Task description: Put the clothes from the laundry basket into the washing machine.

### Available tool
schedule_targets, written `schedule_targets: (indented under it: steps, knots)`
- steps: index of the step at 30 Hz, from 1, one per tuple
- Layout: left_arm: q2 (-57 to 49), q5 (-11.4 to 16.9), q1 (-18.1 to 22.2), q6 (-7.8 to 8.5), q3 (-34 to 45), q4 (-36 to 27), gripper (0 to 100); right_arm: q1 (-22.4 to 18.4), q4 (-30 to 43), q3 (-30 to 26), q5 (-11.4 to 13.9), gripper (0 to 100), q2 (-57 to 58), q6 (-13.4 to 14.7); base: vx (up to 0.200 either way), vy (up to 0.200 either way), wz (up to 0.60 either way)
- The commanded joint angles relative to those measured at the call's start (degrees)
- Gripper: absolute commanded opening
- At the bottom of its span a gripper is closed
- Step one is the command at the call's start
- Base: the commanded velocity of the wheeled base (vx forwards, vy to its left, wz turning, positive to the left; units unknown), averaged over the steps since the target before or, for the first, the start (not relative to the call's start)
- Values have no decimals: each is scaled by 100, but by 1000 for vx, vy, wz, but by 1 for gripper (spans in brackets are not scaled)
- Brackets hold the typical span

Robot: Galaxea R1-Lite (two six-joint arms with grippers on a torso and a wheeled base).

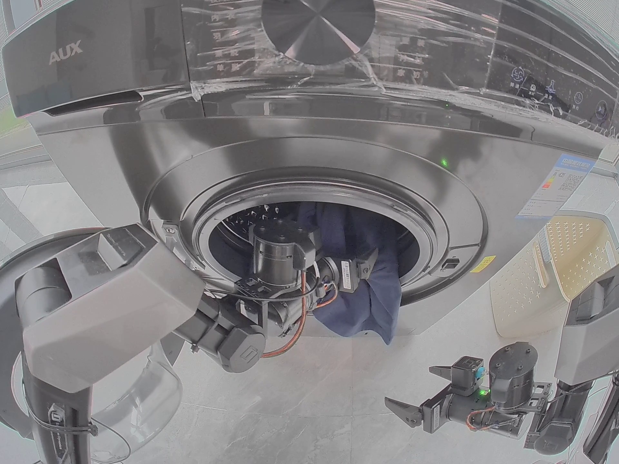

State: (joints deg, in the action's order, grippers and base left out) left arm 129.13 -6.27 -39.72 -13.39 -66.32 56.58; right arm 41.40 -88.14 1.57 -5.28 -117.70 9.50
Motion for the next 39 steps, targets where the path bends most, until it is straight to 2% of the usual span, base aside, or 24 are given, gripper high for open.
schedule_targets:
  steps: [1, 9, 10, 15, 16, 18, 27, 33, 34, 39]
  knots:
    - [490, 20, -27, 64, -153, 3, 100, 0, -2, 1, 1, 100, -16, 0, 0, 0, 0]
    - [1070, 20, 61, 73, -892, -6, 100, 0, -2, 19, 1, 100, -16, -9, 0, 0, 0]
    - [1105, 11, 78, 64, -1015, -15, 0, 0, -2, 19, 1, 100, -7, -9, 0, 0, 0]
    - [1334, -208, 210, 20, -1753, 29, 0, 0, -2, 19, 1, 100, -7, -9, 0, 0, 0]
    - [1342, -367, 307, 20, -1946, 64, 0, 9, -2, 19, 1, 100, -7, -9, 0, 0, 0]
    - [1342, -472, 412, 11, -2175, 117, 0, 61, -2, 19, 1, 100, -7, 0, 0, 0, 0]
    - [1483, -498, 729, 11, -3036, 73, 0, 105, -2, 27, -8, 100, -34, 8, 0, 0, 0]
    - [1509, -507, 720, 11, -2984, 64, 0, 96, -2, 27, -8, 100, -42, 17, 0, 0, 0]
    - [1465, -507, 685, 11, -2861, 73, 100, 96, -2, 27, -8, 100, -42, 17, 0, 0, 0]
    - [903, -463, 438, -77, -2201, 64, 100, 96, -2, 19, -8, 100, -42, 17, 0, 0, 0]
